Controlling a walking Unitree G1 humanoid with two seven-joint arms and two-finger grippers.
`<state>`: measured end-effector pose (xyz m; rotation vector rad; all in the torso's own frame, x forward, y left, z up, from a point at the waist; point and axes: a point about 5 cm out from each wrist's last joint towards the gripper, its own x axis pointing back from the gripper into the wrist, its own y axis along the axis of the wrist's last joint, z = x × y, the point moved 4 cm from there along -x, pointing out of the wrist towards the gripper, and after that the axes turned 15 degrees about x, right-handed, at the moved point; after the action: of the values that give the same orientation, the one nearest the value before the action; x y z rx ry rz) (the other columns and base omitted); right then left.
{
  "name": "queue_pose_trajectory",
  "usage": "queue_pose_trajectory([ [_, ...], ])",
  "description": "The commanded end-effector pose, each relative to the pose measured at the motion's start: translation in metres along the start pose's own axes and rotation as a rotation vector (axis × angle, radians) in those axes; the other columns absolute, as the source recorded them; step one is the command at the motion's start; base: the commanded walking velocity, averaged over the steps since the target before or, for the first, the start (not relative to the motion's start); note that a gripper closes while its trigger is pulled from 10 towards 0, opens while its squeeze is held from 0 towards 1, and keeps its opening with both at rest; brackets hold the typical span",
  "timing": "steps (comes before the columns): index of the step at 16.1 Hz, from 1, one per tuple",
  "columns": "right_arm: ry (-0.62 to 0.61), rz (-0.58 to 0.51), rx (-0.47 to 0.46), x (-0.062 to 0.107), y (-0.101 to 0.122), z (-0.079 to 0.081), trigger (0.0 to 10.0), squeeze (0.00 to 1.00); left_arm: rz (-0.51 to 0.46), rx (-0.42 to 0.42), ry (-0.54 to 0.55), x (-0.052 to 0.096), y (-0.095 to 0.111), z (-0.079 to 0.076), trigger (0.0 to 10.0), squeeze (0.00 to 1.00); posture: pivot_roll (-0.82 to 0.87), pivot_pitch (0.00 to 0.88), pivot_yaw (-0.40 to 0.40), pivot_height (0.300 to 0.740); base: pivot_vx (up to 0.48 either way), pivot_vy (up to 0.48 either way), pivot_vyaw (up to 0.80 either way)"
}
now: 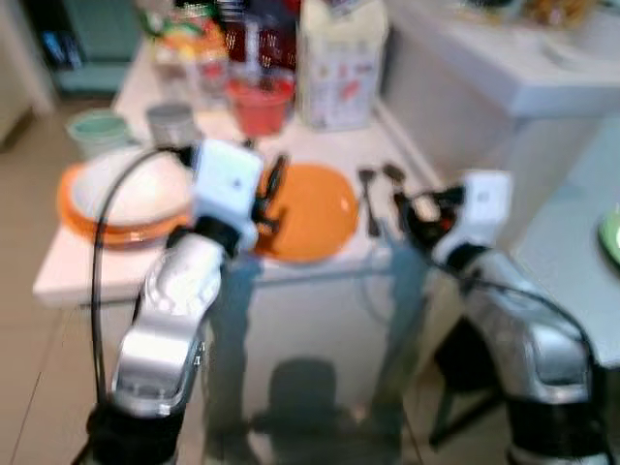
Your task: Setting the table
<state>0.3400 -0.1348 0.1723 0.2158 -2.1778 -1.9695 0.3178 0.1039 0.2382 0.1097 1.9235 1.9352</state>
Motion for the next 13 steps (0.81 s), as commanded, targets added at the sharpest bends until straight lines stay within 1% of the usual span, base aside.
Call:
queue_pose_trajectory([
  [1,0.025,-0.009,0.001,-0.003,0.005,0.008,10.0,0.00,-0.002,-0.008,0.011,0.001,0.002,0.005,10.0,0.00,0.06,0.000,-0.050,0.740,0.326,0.000,0.00],
  [3,0.028,-0.008,0.003,-0.003,0.005,0.009,10.0,0.00,0.016,-0.003,0.015,0.003,-0.001,0.006,10.0,0.00,0.06,0.000,-0.051,0.740,0.296,0.000,0.00],
  [4,0.037,-0.006,0.004,-0.003,0.005,0.011,10.0,0.00,0.035,-0.004,0.020,0.004,-0.004,0.006,10.0,0.00,0.06,0.000,-0.052,0.740,0.000,0.000,0.00],
  [5,0.055,0.000,0.010,-0.003,0.004,0.013,10.0,0.00,0.047,-0.034,0.033,0.006,-0.006,0.010,10.0,0.00,0.07,0.000,-0.054,0.740,0.000,0.000,0.00],
  [6,0.059,0.000,0.011,-0.003,0.004,0.014,10.0,0.00,0.048,-0.042,0.037,0.006,-0.005,0.011,10.0,0.00,0.07,0.000,-0.054,0.740,0.000,0.000,0.00],
  [7,0.069,-0.005,-0.002,-0.002,0.005,0.015,10.0,0.00,0.032,-0.039,0.063,0.007,0.000,0.018,10.0,0.00,0.07,0.000,-0.056,0.740,0.000,0.000,0.00],
  [10,0.087,-0.016,-0.018,0.000,0.007,0.019,10.0,0.00,0.023,-0.045,0.107,0.009,0.005,0.029,10.0,0.00,0.07,0.000,-0.059,0.740,0.000,0.000,0.00],
  [11,0.114,-0.028,-0.032,0.001,0.010,0.023,10.0,0.00,0.030,-0.057,0.124,0.012,0.007,0.037,10.0,0.00,0.08,0.000,-0.062,0.740,0.000,0.262,0.00],
  [13,0.130,-0.039,-0.047,0.001,0.012,0.026,10.0,0.00,0.035,-0.060,0.132,0.013,0.008,0.039,10.0,0.00,0.08,0.000,-0.062,0.740,0.000,0.294,0.00],
])
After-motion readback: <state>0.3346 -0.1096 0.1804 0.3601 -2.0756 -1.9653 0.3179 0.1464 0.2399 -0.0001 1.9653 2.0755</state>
